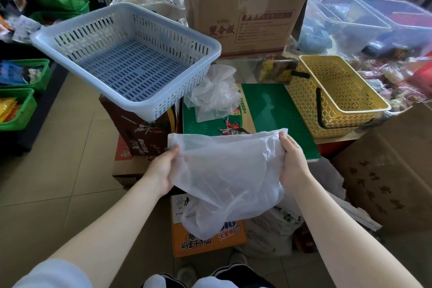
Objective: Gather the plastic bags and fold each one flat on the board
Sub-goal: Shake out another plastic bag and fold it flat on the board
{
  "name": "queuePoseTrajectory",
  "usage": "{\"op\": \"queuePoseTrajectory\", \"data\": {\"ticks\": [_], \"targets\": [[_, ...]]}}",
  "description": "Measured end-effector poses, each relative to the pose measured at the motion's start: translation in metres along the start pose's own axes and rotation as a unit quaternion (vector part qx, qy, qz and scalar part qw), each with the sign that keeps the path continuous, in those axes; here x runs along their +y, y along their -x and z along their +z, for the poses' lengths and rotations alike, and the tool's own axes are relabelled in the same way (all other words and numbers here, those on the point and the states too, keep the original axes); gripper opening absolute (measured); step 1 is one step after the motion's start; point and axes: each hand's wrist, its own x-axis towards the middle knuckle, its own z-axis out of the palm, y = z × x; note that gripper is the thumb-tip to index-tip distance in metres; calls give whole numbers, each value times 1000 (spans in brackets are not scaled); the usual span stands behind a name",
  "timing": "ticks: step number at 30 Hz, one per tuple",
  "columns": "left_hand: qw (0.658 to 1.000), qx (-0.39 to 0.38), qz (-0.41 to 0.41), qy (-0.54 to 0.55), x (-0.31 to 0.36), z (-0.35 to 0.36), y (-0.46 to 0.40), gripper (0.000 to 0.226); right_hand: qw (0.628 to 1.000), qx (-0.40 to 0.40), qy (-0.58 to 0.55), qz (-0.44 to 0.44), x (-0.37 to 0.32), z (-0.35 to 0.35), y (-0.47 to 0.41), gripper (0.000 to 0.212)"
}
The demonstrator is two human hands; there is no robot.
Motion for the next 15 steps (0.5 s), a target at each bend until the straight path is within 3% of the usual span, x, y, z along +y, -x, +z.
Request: {"op": "queuePoseTrajectory", "data": {"ticks": [5,8,13,15], "targets": [[985,112,67,-115,4,-16,-12,12,983,129,110,-74,2,-28,-9,34],[973,134,77,-172,4,-28,-15,9,976,151,139,-70,6,-40,-16,32],[995,96,9,31,10,-29,-18,27,973,187,117,-62,7,-37,-20,31],[993,108,-9,52,11,-33,-21,29,974,187,109,-63,4,-33,-20,26]]}}
